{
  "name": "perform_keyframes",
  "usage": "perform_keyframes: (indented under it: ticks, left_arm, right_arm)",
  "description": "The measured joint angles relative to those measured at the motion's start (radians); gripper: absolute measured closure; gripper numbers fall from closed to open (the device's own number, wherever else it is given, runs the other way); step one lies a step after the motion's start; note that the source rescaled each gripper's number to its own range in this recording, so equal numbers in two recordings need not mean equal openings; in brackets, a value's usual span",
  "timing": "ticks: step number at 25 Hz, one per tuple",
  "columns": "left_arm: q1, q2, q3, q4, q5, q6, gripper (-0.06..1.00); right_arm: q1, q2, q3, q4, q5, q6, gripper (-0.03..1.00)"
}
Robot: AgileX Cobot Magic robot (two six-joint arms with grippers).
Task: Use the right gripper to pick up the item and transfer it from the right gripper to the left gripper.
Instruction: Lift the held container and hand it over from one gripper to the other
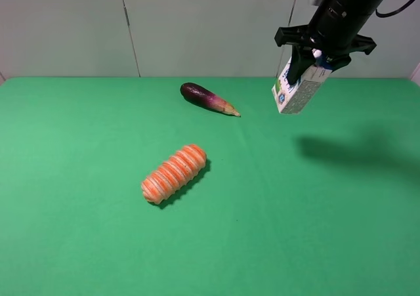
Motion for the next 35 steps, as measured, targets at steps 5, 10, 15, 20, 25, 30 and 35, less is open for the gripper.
perform_keyframes:
  ticks: [5, 10, 15, 20, 25, 30, 35]
  left_arm:
    - [0.0, 0.0, 0.0, 0.0, 0.0, 0.0, -0.03]
    - [0.0, 0.0, 0.0, 0.0, 0.0, 0.0, -0.03]
    - [0.0, 0.0, 0.0, 0.0, 0.0, 0.0, -0.03]
    - [0.0, 0.0, 0.0, 0.0, 0.0, 0.0, -0.03]
    - [0.0, 0.0, 0.0, 0.0, 0.0, 0.0, -0.03]
    - [0.0, 0.0, 0.0, -0.008, 0.0, 0.002, -0.03]
    - [0.0, 0.0, 0.0, -0.093, 0.0, 0.042, -0.03]
  right_arm:
    - [0.059, -0.029, 0.0, 0.018, 0.01, -0.089, 0.97]
    - [0.163, -0.044, 0.0, 0.028, 0.01, -0.17, 0.97]
    - [0.286, -0.044, 0.0, 0.033, -0.003, -0.283, 0.97]
    - [0.393, -0.044, 0.0, 0.067, -0.039, -0.406, 0.97]
    - [0.459, -0.044, 0.0, 0.142, -0.048, -0.553, 0.97]
    - [0.472, -0.045, 0.0, 0.241, -0.048, -0.693, 0.97]
    - [0.472, -0.051, 0.0, 0.262, -0.049, -0.765, 0.97]
